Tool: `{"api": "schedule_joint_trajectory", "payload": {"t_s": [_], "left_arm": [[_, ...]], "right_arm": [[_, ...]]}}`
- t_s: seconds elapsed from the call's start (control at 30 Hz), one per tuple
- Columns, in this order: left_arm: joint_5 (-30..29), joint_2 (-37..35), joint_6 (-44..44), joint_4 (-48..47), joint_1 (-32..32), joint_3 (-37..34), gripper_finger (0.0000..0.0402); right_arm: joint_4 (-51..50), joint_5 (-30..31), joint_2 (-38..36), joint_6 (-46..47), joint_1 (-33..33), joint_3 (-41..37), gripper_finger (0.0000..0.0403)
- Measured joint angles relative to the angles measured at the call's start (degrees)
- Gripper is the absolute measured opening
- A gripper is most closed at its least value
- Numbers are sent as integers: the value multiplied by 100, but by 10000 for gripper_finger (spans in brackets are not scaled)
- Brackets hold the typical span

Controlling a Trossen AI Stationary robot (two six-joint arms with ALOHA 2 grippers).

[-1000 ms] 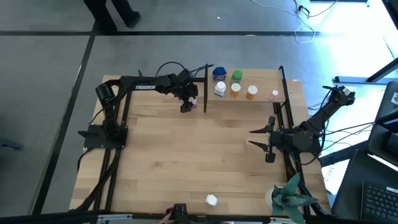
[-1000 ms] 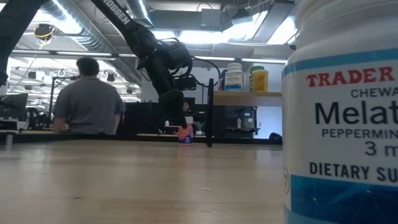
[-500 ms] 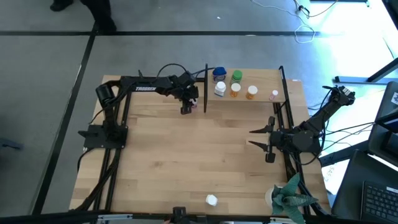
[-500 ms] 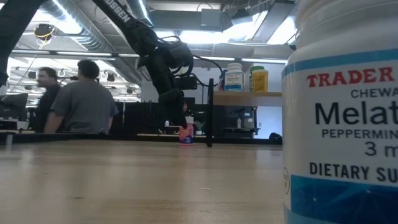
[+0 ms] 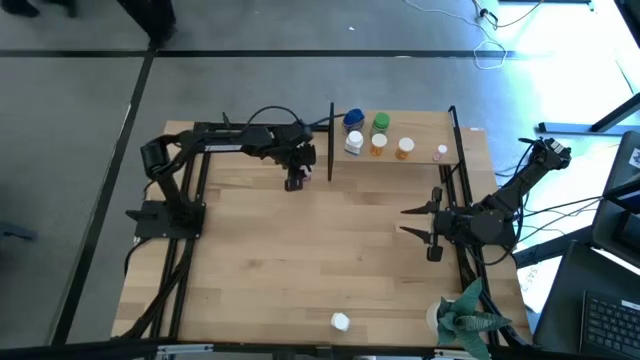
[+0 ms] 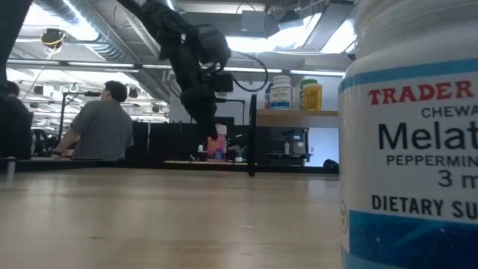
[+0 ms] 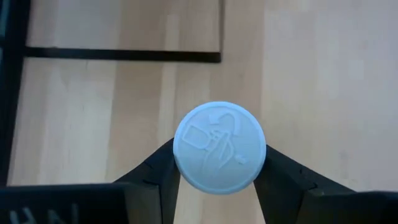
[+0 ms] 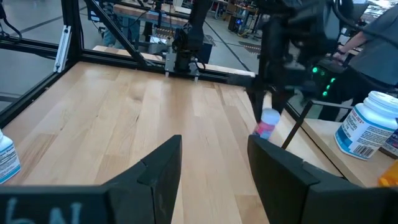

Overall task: Pick and place medicine bottles onto shelf by color
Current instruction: Put the pink medicine bottle on the shelf

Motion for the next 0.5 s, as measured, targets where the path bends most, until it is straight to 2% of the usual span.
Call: {"api": "schedule_joint_trajectory", "payload": {"t_s": [0.2, 0.37, 0.5], "left_arm": [[-28, -581, -323, -423, -306, -1, 154], [-499, -1033, -631, -838, -760, 0, 154], [-592, -1355, -999, -974, -1213, 0, 154]], "right_arm": [[0, 0, -2, -2, -2, 0, 186], [-2, 0, 0, -2, 0, 2, 186], [-2, 0, 0, 0, -1, 2, 186]]}}
